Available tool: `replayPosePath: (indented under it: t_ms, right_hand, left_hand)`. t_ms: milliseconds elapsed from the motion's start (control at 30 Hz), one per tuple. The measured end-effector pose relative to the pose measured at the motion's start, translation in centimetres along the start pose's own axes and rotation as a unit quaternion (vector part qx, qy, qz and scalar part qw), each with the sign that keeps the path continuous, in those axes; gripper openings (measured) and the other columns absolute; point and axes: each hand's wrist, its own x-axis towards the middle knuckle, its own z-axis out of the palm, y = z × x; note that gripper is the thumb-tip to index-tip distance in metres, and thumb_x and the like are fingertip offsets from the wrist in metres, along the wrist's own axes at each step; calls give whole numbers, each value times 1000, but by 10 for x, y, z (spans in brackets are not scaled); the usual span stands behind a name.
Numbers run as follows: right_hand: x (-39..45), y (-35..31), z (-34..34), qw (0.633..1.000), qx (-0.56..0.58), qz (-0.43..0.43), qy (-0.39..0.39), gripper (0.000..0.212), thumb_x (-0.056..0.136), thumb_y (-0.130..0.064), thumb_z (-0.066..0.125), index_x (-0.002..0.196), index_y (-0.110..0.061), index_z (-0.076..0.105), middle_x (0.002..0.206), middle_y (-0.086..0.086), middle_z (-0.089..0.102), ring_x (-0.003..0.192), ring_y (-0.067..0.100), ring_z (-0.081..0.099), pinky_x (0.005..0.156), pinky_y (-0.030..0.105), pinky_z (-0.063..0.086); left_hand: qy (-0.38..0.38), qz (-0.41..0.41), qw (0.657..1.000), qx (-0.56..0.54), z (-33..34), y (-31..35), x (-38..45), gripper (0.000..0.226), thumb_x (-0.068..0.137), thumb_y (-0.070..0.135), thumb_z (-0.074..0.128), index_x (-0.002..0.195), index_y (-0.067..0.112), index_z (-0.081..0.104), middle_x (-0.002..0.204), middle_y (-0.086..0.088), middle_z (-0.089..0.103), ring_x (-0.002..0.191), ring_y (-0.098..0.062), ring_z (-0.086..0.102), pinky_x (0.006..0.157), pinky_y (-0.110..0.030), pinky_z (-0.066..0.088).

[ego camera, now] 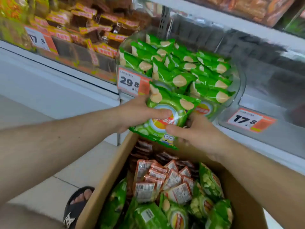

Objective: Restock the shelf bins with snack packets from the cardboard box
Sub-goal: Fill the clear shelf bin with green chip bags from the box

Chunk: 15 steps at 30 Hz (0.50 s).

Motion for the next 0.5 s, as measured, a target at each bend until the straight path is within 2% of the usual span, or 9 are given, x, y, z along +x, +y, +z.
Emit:
replayPosePath:
  t_ms: [67, 100, 133, 167, 233, 267, 333, 400, 500]
  right_hand:
    - [-9, 37, 14, 991, -72, 94, -67, 46, 81, -29, 79, 121, -14, 61, 92, -18, 71, 79, -8, 64, 59, 8, 43]
    - [-15, 58, 23, 974, -147, 141, -100, 59, 78, -40, 80, 127, -14, 58, 109, -9, 68, 96, 3, 64, 68, 14, 46]
    - [-22, 79, 35, 947, -232, 173, -139, 68, 74, -53, 79, 126, -14, 59, 117, -4, 65, 105, 13, 63, 75, 21, 48]
    - [-30, 98, 48, 913, -307, 192, -190, 73, 70, -65, 75, 121, -15, 61, 117, -1, 65, 106, 19, 62, 81, 27, 51]
    - [-47, 124, 78, 843, -405, 226, -274, 89, 68, -80, 64, 125, -12, 57, 124, 2, 61, 109, 24, 59, 91, 33, 52]
    - [-55, 132, 92, 820, -433, 238, -290, 99, 67, -84, 60, 133, -10, 51, 131, 4, 57, 115, 27, 57, 94, 35, 51]
    - [-68, 141, 116, 801, -472, 231, -286, 107, 65, -87, 59, 137, -10, 44, 136, 7, 53, 121, 30, 53, 94, 38, 49]
    - [-70, 150, 128, 806, -489, 215, -256, 88, 69, -72, 70, 130, -12, 47, 128, 7, 56, 118, 29, 54, 92, 39, 49]
    - [-53, 156, 107, 838, -442, 234, -220, 31, 74, -32, 78, 94, -16, 61, 95, 2, 64, 91, 21, 62, 76, 32, 53]
  left_hand:
    - [-4, -43, 998, 50, -1, -17, -3, 38, 78, 22, 78, 114, 18, 67, 104, 3, 76, 93, -12, 73, 82, -28, 59]
    - [4, -62, 995, 78, -2, -25, -4, 38, 79, 22, 79, 115, 17, 68, 104, 2, 76, 92, -13, 73, 84, -30, 59]
    - [16, -77, 992, 103, -3, -32, -5, 39, 79, 24, 81, 115, 17, 68, 104, 3, 76, 92, -12, 73, 86, -32, 59]
    - [26, -89, 988, 123, -5, -38, -6, 41, 77, 26, 82, 114, 18, 67, 105, 4, 75, 93, -12, 73, 88, -33, 58]
    - [30, -107, 983, 145, -6, -46, -9, 47, 74, 31, 85, 116, 19, 66, 106, 5, 74, 94, -12, 72, 90, -35, 57]
    - [26, -112, 982, 150, -6, -49, -10, 49, 74, 32, 85, 117, 19, 66, 107, 5, 74, 95, -13, 72, 90, -36, 57]
    - [21, -116, 981, 156, -5, -50, -12, 51, 73, 34, 85, 118, 19, 66, 107, 5, 74, 94, -13, 72, 89, -36, 58]
    - [17, -116, 980, 159, -6, -49, -14, 52, 74, 35, 85, 119, 19, 65, 108, 5, 74, 95, -14, 72, 90, -37, 57]
    - [10, -105, 984, 141, -9, -45, -16, 47, 76, 32, 83, 118, 19, 66, 107, 4, 75, 96, -14, 72, 91, -37, 57]
